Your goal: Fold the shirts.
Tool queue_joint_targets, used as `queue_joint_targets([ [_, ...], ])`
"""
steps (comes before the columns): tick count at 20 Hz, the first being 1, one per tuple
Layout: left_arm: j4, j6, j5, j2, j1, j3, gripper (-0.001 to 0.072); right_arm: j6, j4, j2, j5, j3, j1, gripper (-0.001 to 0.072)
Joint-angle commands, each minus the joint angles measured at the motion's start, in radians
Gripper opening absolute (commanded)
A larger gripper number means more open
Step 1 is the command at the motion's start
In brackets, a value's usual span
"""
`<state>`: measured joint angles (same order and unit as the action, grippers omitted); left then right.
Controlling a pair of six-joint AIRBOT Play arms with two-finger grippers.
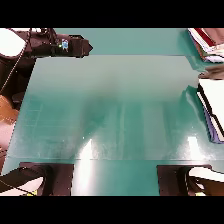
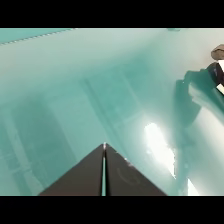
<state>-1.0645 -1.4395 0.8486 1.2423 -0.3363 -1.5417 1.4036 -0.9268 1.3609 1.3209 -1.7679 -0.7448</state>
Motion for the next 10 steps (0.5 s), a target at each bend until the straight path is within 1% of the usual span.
queue_joint_targets([
  [1,-0.002,0.006,0.002,0.0,-0.001,0.0,0.0029,0.002,-0.21,-0.096,0.056,0.153,-0.072,0.0014],
  [3,-0.002,0.008,0.006,0.0,-0.001,0.0,0.0029,0.002,-0.311,-0.149,0.074,0.262,-0.131,0.0015],
  [5,-0.003,0.008,0.008,0.0,0.0,0.0,0.0029,0.002,-0.361,-0.193,0.076,0.367,-0.197,0.0021],
  [6,-0.003,0.008,0.007,0.0,0.0,0.0,0.0029,0.002,-0.367,-0.209,0.074,0.413,-0.231,0.0119],
  [7,-0.003,0.008,0.008,0.0,-0.001,0.0,0.0029,0.002,-0.368,-0.219,0.068,0.452,-0.265,0.0337],
  [8,-0.003,0.008,0.008,0.0,0.0,0.0,0.0029,0.002,-0.368,-0.223,0.056,0.488,-0.299,0.0509],
  [9,-0.003,0.008,0.008,0.0,-0.001,0.0,0.0029,0.002,-0.367,-0.222,0.059,0.512,-0.328,0.0565],
  [10,-0.003,0.008,0.008,0.0,-0.001,0.0,0.0029,0.002,-0.356,-0.222,0.055,0.524,-0.345,0.0588],
])
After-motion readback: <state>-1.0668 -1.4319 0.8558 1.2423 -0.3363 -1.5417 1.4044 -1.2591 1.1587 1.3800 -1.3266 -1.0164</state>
